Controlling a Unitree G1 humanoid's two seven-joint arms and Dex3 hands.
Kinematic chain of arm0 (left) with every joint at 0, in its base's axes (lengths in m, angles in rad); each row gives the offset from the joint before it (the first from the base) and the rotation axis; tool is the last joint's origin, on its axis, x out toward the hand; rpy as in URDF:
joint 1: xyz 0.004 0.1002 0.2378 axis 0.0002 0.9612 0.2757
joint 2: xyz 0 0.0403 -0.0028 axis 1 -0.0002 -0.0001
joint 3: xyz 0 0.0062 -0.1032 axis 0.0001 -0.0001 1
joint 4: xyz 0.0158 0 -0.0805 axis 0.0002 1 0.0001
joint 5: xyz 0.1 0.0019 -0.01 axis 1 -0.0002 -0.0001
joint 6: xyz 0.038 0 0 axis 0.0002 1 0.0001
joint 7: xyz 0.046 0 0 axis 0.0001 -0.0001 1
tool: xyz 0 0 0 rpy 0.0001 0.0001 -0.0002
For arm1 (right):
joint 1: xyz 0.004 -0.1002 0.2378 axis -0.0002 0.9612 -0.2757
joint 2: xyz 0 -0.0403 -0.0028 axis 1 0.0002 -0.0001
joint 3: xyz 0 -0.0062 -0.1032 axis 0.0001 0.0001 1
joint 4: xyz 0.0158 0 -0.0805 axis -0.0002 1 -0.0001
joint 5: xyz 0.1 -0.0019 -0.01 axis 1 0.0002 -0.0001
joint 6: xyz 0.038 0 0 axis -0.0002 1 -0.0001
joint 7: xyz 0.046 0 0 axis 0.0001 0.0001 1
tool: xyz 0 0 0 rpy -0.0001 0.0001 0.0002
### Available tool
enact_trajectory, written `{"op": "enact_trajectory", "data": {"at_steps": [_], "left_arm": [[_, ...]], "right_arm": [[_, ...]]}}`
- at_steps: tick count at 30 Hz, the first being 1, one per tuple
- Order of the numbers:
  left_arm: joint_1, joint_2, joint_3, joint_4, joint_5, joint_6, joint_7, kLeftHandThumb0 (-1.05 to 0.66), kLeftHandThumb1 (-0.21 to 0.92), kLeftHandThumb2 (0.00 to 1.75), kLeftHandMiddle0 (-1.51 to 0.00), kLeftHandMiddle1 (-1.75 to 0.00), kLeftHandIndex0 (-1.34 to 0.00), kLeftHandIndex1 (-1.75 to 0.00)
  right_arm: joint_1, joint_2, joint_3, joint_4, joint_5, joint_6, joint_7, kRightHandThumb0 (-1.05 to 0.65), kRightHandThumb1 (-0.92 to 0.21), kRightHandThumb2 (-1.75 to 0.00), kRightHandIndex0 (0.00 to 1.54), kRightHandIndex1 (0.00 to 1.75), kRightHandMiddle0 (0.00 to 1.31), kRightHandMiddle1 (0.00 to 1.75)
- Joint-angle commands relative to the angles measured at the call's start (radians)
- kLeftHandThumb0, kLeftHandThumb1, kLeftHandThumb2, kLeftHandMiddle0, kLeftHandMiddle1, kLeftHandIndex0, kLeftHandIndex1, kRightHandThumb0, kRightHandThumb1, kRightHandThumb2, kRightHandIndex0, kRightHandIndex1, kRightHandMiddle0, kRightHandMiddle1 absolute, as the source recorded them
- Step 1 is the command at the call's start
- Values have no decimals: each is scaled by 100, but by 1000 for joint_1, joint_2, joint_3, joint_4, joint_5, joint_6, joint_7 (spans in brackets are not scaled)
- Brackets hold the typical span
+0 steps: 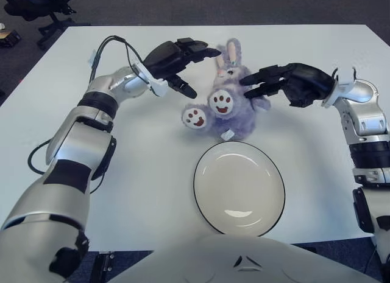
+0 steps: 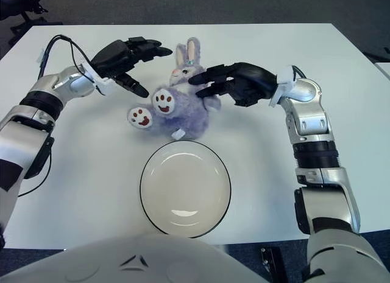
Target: Put the doll into the plate.
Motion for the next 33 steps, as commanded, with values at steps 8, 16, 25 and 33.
{"op": "enact_trajectory", "data": {"at_steps": [8, 16, 25, 33], "left_arm": [[-111, -60, -145, 42, 149, 179, 203, -51, 89, 0, -48, 0, -43, -16], [-162, -107, -233, 94, 194, 211, 292, -53, 88, 0, -38, 0, -41, -12], [-199, -136, -326, 112, 244, 217, 404, -59, 90, 1, -34, 0, -38, -8], [-223, -161, -420, 126, 331, 301, 612, -62, 91, 1, -34, -1, -38, -6]], "right_arm": [[-4, 34, -89, -67, 164, 297, -126, -53, -92, -81, 86, 59, 59, 28], [44, 44, -159, -236, 255, 506, -298, -49, -92, -74, 78, 91, 43, 82], [40, 52, -199, -283, 332, 624, -386, -46, -92, -71, 76, 102, 41, 97], [29, 57, -228, -311, 387, 712, -452, -46, -92, -71, 67, 136, 37, 111]]}}
